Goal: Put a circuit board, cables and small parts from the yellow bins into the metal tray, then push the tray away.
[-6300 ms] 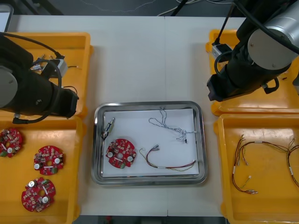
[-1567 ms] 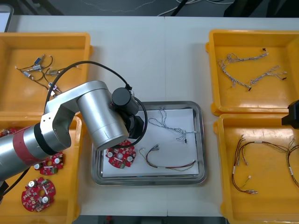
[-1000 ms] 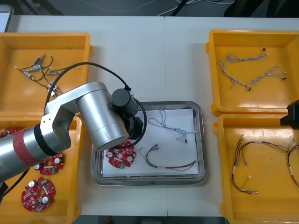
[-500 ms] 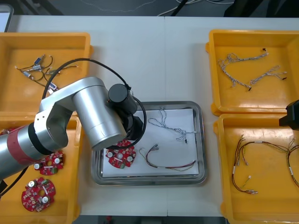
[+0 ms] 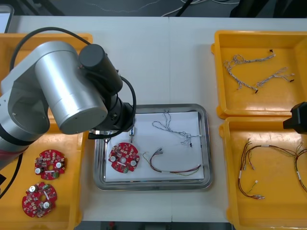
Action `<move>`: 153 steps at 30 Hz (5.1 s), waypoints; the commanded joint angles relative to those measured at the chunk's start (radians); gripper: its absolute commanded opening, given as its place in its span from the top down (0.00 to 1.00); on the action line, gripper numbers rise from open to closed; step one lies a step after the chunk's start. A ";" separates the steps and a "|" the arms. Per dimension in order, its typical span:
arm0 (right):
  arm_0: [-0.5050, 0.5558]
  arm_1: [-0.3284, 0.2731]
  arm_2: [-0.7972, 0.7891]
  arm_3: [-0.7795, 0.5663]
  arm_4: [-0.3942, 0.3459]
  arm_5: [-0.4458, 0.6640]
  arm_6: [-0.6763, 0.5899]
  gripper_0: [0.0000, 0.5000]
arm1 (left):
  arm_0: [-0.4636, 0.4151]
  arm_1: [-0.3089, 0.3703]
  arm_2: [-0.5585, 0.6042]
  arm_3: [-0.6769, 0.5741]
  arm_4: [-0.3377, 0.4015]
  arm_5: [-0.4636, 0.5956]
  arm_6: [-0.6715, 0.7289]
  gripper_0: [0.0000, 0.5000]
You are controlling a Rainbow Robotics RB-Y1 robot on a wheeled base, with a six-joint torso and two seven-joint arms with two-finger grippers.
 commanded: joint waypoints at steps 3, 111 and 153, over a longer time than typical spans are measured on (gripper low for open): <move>-0.044 -0.034 0.076 -0.060 -0.005 0.003 0.026 0.01 | 0.044 0.063 0.136 -0.070 0.028 0.081 -0.069 0.00; -0.476 0.399 1.343 0.159 0.348 -0.175 0.647 0.01 | 0.481 0.243 0.763 -0.164 0.189 0.092 -0.642 0.00; -0.396 0.465 1.394 0.233 0.466 -0.218 0.647 0.71 | 0.481 0.243 0.763 -0.164 0.189 0.092 -0.642 0.00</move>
